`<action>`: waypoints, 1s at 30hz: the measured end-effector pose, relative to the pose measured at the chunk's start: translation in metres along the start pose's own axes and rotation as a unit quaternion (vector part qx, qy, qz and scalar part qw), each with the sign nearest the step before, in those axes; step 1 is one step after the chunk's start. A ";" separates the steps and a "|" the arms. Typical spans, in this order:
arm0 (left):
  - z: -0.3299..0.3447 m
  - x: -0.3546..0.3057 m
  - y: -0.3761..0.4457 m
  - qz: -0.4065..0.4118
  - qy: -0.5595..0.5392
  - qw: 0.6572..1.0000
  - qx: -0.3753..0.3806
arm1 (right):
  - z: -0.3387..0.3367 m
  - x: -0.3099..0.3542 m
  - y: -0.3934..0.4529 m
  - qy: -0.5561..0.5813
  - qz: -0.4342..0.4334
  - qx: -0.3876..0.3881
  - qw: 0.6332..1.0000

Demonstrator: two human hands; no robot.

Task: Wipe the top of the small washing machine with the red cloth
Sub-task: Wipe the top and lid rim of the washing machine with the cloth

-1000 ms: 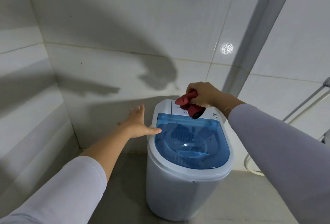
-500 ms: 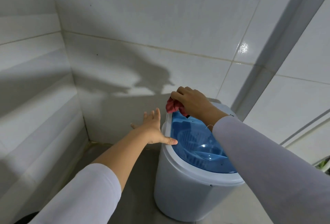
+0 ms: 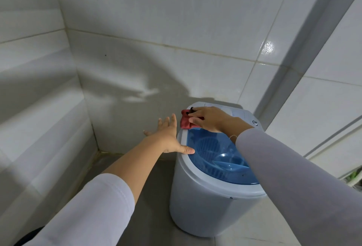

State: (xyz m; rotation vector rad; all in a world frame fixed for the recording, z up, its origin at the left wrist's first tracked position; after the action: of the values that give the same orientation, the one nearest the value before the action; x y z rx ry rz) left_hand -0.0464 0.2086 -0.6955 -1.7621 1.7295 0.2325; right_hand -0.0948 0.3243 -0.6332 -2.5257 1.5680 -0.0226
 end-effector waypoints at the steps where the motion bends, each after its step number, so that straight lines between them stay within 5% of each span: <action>1: 0.000 0.000 0.000 0.000 -0.001 1.000 0.000 | 0.000 0.001 0.000 -0.002 0.000 -0.009 1.000; 11: 0.000 -0.001 0.002 -0.007 0.009 1.000 0.002 | 0.009 0.006 0.007 -0.139 0.015 -0.002 0.990; 30: 0.001 0.002 0.004 -0.020 0.009 1.000 -0.009 | 0.005 -0.007 -0.002 -0.134 0.039 -0.003 0.990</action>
State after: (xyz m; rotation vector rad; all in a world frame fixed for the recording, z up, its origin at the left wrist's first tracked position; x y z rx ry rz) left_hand -0.0492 0.2077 -0.6990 -1.8145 1.7079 0.2161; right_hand -0.0957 0.3318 -0.6372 -2.3512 1.5567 0.3176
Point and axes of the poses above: each hand's wrist, its own y-axis towards the middle knuckle, its own z-axis out of the palm, x = y × z, the point moved 8 cm from there along y, towards the middle knuckle, and after that the axes turned 11 degrees about -y, right-handed, at the moved point
